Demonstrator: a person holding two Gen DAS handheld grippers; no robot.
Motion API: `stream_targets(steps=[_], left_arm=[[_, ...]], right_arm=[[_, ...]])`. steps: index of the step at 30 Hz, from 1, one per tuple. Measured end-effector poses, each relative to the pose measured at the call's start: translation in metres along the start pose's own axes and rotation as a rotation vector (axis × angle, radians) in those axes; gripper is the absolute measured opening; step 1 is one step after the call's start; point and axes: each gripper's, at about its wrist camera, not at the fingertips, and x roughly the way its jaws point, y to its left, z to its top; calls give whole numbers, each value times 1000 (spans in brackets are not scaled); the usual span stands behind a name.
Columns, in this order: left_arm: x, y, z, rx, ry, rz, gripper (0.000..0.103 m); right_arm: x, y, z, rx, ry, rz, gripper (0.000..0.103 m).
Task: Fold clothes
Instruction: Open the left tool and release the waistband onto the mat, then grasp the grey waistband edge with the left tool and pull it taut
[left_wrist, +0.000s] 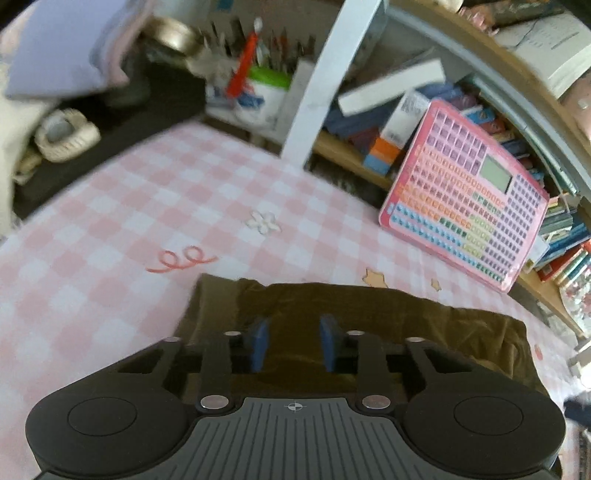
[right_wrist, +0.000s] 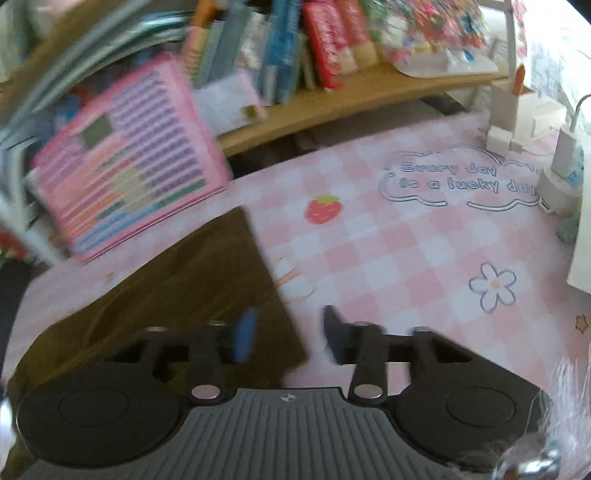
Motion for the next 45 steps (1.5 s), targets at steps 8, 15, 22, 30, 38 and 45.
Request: stream_targets(steps=[8,15,22,30,38,45], left_arm=[[55,26,28,-103,39,3,5],[14,40,10,-100,19,-56,5],[-38,49,-17,-51,15,-137,8],[-71,52,-60,24,84,-170,8],[-84,54,-90,71,162,-198,8],[-99,63,-76,73,95,-157,15]], right_arm=[[-38,29,-75,-48,166,14,55],[-40,45,-103,-85,158,-58,48],[-40,45,-113,-98,146,-85,48],[-78,51,-107,-63,132,22,7],[-103,12,-130,41,196,-155,8],[-107,14,-146,-14,116,-328,38]])
